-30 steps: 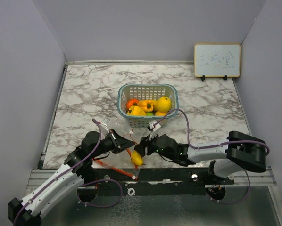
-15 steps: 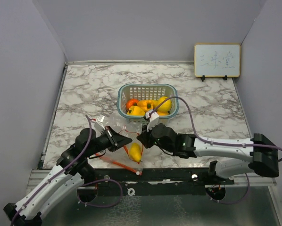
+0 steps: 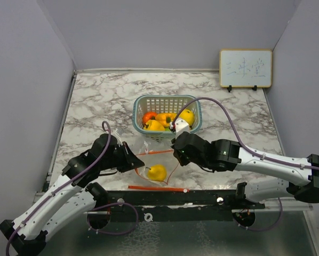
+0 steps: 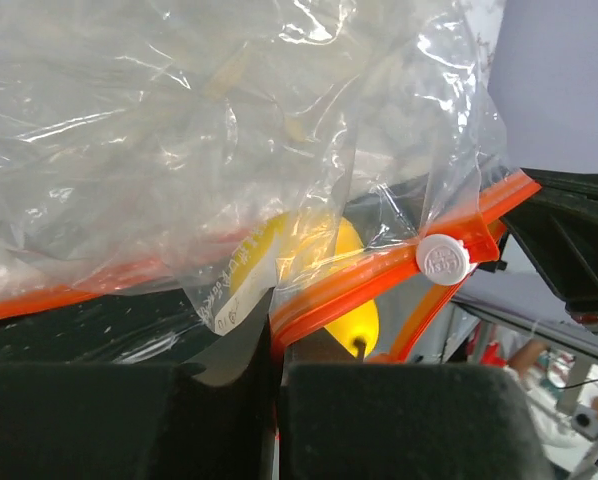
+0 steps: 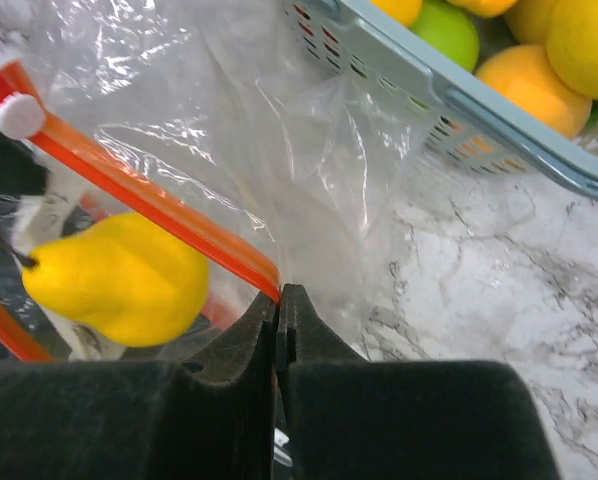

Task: Place the food in the zip-top bag and seal the zipper
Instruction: Place the fake fruit in the zipper food storage bag.

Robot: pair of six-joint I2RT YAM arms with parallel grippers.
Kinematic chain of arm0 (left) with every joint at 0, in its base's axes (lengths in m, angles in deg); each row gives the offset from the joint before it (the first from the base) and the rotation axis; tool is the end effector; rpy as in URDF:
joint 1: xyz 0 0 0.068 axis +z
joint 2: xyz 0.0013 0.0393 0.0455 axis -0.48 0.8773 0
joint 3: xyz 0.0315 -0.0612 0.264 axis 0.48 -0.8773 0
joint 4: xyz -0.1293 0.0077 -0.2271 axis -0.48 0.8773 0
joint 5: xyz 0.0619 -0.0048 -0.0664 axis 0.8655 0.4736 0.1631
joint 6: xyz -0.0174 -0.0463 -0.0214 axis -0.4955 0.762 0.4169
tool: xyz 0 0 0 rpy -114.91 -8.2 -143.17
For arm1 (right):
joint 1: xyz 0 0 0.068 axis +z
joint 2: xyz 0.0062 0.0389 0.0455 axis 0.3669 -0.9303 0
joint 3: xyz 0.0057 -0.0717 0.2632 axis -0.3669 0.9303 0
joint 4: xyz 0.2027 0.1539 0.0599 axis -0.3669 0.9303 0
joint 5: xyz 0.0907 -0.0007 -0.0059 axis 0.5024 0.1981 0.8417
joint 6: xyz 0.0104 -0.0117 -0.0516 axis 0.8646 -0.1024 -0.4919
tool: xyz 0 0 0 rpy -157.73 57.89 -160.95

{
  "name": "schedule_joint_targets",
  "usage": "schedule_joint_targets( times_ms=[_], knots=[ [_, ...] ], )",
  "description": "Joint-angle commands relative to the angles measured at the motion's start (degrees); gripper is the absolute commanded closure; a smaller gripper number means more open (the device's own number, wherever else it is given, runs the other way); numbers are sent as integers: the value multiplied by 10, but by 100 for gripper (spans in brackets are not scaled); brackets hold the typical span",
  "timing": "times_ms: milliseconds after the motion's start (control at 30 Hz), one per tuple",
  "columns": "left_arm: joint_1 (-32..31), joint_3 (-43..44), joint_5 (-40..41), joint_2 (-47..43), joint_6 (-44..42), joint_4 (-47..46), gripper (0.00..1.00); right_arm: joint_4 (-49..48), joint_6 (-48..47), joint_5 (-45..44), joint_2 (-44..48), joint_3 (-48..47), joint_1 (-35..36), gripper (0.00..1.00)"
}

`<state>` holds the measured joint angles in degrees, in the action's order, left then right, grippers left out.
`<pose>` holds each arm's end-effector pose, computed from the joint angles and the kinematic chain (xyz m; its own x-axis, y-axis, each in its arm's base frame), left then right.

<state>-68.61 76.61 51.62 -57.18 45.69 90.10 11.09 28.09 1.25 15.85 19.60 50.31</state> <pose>0.0897 -0.0859 0.2678 -0.8890 -0.4063 -0.2111 -0.0946 0.6141 -0.7835 0.0907 0.2316 0.3260 -0.5901 -0.3442 -0.7303 -0.5751 0.8140 0.0810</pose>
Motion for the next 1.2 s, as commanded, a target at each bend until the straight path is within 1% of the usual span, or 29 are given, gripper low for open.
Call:
schedule_joint_targets(
  times_ms=[0,133,233,267,333,400,467,533,633,700,767,867,933,1033,1100,1167],
  knots=[
    [1,79,63,44,-84,116,100,132,21,-92,25,-14,-7,98],
    [1,152,95,87,-147,174,100,164,19,-125,37,-35,-27,98],
    [1,175,79,110,-181,179,100,138,-5,-124,42,-51,-33,98],
    [1,172,51,110,-183,158,100,114,-23,-110,44,-50,-33,98],
    [2,151,-6,100,-166,87,100,34,-69,-63,50,-41,-33,98],
    [1,113,-51,86,-138,7,100,-48,-106,10,52,-30,-33,98],
    [1,70,-72,82,-110,-42,100,-109,-125,66,43,-30,-33,97],
    [1,35,-74,87,-102,-49,100,-141,-136,100,25,-44,-33,98],
    [1,29,-69,95,-114,-25,100,-149,-151,95,-11,-69,-33,98],
    [1,60,-71,88,-123,-18,100,-133,-145,65,-37,-77,-33,97],
    [1,106,-68,81,-130,-14,100,-116,-128,42,-57,-75,-56,95],
    [1,167,-59,91,-144,15,100,-114,-105,55,-65,-53,-97,91],
    [1,187,-57,104,-157,31,100,-118,-98,60,-64,-38,-117,90],
    [2,147,-57,102,-155,16,100,-127,-109,74,-59,-32,-122,91],
    [1,108,-62,97,-138,-12,95,-152,-128,115,-47,-27,-123,92],
    [1,84,-67,93,-124,-45,86,-172,-141,154,-39,-24,-123,93]
  ],
)
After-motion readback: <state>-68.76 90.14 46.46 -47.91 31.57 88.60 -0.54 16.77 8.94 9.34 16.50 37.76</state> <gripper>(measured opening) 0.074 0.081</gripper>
